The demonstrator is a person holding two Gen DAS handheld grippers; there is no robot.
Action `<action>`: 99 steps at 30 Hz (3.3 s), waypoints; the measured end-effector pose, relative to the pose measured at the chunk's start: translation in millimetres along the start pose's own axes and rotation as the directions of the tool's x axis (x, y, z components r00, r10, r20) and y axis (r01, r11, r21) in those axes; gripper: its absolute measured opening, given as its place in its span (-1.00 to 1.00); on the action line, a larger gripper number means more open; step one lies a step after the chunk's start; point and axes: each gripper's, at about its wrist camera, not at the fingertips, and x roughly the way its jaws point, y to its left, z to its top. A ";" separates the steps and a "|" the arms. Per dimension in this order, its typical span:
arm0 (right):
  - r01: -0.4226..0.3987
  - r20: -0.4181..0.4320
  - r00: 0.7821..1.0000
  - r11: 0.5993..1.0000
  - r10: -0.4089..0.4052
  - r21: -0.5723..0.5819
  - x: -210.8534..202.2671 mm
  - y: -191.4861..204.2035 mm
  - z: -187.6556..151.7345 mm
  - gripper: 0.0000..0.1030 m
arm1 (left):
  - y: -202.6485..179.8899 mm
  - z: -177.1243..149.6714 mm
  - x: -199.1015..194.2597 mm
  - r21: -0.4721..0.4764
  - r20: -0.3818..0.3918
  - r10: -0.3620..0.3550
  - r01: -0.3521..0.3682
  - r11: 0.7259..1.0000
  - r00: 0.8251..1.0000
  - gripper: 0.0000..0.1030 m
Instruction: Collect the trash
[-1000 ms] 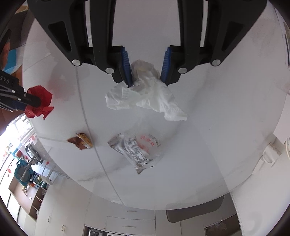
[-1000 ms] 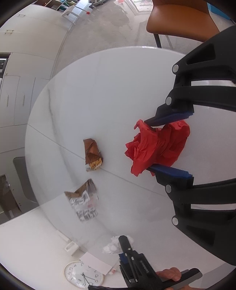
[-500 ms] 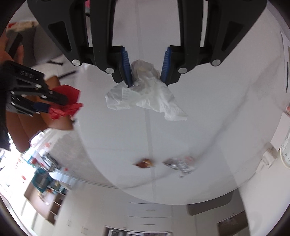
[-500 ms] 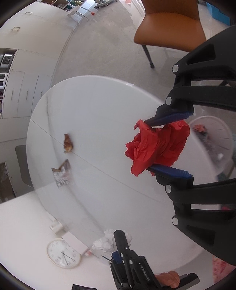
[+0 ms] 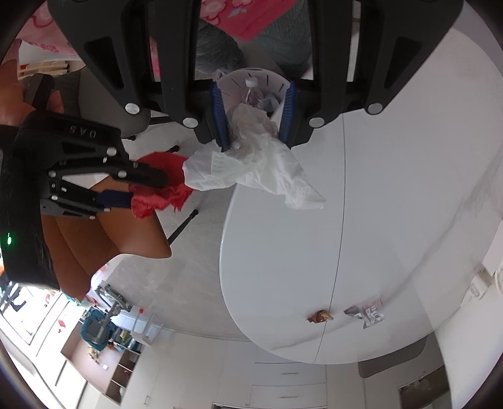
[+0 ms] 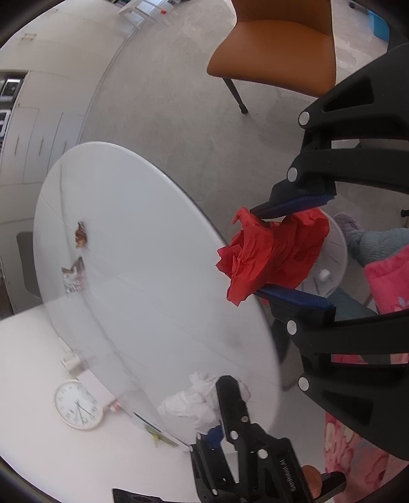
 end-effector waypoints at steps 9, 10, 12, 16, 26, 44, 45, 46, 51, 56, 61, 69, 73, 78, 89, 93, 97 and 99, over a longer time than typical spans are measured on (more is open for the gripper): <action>-0.083 -0.104 0.992 0.992 0.072 -0.099 41.4 0.3 -41.0 -0.13 | -12.9 -27.9 3.2 -0.066 -0.032 0.041 -0.043 0.997 0.999 -0.42; -0.096 -0.109 0.990 0.989 0.084 -0.111 48.3 2.2 -43.1 -0.13 | -15.0 -31.1 3.2 -0.068 -0.038 0.043 -0.046 0.997 0.998 -0.42; -0.112 -0.130 0.987 0.985 0.095 -0.130 62.5 5.9 -45.2 -0.09 | -15.5 -32.9 6.2 -0.068 -0.050 0.046 -0.050 0.996 0.998 -0.42; -0.138 -0.158 0.981 0.977 0.113 -0.162 81.9 14.2 -47.8 0.24 | -20.3 -37.9 9.7 -0.057 -0.068 0.056 -0.060 0.997 0.996 -0.42; 0.009 -0.090 0.996 0.986 -0.024 -0.166 54.5 0.0 -40.3 0.59 | -35.1 -35.3 27.1 0.007 -0.102 0.040 -0.039 0.999 0.994 -0.42; 0.070 -0.038 0.997 0.998 -0.069 0.008 18.0 -51.4 -39.8 0.65 | -50.0 -40.7 56.8 0.088 -0.157 0.016 -0.002 0.996 0.987 0.58; 0.070 -0.038 0.997 0.998 -0.070 0.008 17.9 -50.8 -40.1 0.65 | -49.0 -39.7 55.8 0.090 -0.155 0.019 -0.005 0.996 0.988 0.60; 0.070 -0.037 0.997 0.997 -0.070 0.008 17.5 -50.2 -39.7 0.65 | -47.9 -39.1 55.1 0.090 -0.153 0.022 -0.008 0.996 0.988 0.61; 0.070 -0.025 0.997 0.998 -0.070 0.003 16.0 -45.0 -32.9 0.65 | -39.4 -33.1 45.6 0.081 -0.132 0.036 -0.026 0.996 0.991 0.66; 0.089 -0.002 0.996 0.996 -0.089 0.008 12.1 -35.4 -17.1 0.88 | -16.8 -15.6 31.6 0.067 -0.098 0.074 -0.068 0.995 0.992 0.78; 0.108 0.039 0.993 0.994 -0.109 0.025 12.3 -27.2 14.3 0.95 | 27.7 16.7 20.3 0.032 -0.054 0.111 -0.110 0.993 0.992 0.85; 0.111 0.068 0.991 0.987 -0.119 0.117 30.3 -20.0 73.5 0.95 | 113.5 81.2 26.0 0.016 0.008 0.181 -0.181 0.983 0.984 0.85; 0.132 0.071 0.987 0.982 -0.143 0.133 46.6 -9.9 106.0 0.95 | 148.7 108.0 36.7 0.009 0.018 0.186 -0.186 0.982 0.982 0.85; 0.159 0.067 0.983 0.977 -0.169 0.142 65.3 2.3 143.6 0.95 | 175.6 133.0 40.7 -0.012 0.028 0.177 -0.177 0.984 0.984 0.85; 0.001 0.095 0.995 0.992 0.011 -0.124 99.5 -18.4 207.6 0.95 | 162.7 168.3 65.0 -0.264 0.036 0.278 -0.260 0.929 0.960 0.85; -0.096 0.060 0.992 0.958 0.116 -0.269 114.2 -43.9 228.9 0.95 | 147.8 176.6 73.5 -0.449 0.016 0.298 -0.260 0.855 0.954 0.85; -0.139 0.028 0.985 0.891 0.167 -0.432 127.9 -60.1 254.9 0.95 | 151.7 198.0 94.1 -0.573 0.005 0.252 -0.204 0.794 0.968 0.85; -0.168 0.016 0.979 0.853 0.202 -0.494 137.9 -65.1 268.2 0.95 | 159.1 217.9 109.1 -0.579 0.005 0.280 -0.226 0.783 0.960 0.85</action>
